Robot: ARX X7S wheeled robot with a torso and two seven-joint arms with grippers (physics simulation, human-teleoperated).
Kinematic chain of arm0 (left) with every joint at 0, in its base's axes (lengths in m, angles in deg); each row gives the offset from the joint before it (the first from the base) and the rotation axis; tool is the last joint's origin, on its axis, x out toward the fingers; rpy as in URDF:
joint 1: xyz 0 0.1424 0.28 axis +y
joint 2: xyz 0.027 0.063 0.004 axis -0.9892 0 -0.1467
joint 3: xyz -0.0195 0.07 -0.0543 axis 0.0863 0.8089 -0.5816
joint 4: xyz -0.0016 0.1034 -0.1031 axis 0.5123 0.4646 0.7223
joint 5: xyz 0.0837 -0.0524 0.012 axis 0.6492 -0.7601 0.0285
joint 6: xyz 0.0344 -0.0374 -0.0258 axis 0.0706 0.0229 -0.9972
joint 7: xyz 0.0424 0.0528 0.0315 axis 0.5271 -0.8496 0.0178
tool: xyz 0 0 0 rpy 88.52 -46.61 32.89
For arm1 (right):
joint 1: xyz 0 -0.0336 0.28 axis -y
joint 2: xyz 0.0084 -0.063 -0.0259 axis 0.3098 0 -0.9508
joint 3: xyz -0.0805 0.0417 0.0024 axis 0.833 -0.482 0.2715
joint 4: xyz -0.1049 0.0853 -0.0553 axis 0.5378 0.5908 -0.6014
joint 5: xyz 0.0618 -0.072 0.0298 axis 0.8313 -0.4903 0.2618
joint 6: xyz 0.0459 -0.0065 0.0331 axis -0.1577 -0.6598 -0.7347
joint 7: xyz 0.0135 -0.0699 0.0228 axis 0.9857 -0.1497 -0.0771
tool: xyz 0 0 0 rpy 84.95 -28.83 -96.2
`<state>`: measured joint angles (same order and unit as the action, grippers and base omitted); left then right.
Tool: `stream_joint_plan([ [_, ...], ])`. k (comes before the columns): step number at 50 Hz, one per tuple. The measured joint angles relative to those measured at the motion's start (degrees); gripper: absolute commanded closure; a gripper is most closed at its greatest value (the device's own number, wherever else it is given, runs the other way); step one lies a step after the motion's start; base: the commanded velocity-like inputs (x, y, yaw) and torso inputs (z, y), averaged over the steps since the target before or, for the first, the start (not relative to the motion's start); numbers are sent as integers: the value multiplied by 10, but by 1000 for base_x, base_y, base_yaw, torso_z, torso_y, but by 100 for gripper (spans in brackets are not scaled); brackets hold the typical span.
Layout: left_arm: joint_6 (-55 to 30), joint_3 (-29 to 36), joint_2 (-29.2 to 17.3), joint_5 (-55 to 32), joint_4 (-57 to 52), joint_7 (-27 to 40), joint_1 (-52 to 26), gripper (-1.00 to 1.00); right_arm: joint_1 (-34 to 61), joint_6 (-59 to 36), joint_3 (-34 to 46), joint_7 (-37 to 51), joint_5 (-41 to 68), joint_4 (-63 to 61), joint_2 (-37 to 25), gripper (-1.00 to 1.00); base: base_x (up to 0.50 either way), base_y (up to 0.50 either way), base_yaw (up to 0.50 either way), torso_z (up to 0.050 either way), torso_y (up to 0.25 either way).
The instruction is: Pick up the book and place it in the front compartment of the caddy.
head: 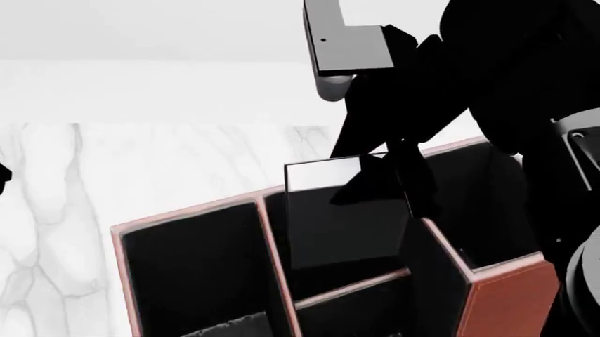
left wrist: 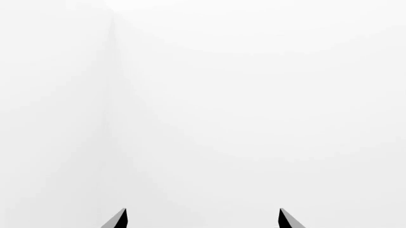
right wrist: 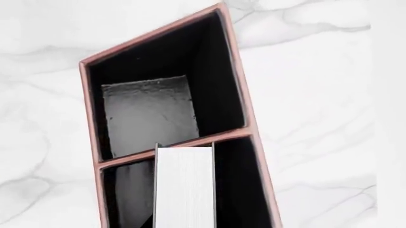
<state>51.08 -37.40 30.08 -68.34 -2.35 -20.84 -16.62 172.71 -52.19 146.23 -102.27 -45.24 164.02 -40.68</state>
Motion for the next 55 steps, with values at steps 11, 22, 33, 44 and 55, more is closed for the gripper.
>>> stream_joint_plan([
  [11,1,-1,-1,-2,0,2,1,-100,-18,-2,-61,2,-71,2,5,100,0,0,0,0,1],
  [22,1,-1,-3,-3,0,4,0,-100,-35,-2,-131,2,-153,2,9,100,0,0,0,1,1],
  [33,4,-1,-3,-5,0,5,2,-100,-49,3,-194,4,-227,2,11,100,0,0,0,0,2],
  [44,5,-1,-4,-6,1,8,3,-100,-60,16,-247,13,-286,2,12,100,0,0,0,0,1],
  [55,6,-1,-6,-6,3,9,5,-100,-68,32,-295,19,-320,2,13,100,0,0,0,1,1],
])
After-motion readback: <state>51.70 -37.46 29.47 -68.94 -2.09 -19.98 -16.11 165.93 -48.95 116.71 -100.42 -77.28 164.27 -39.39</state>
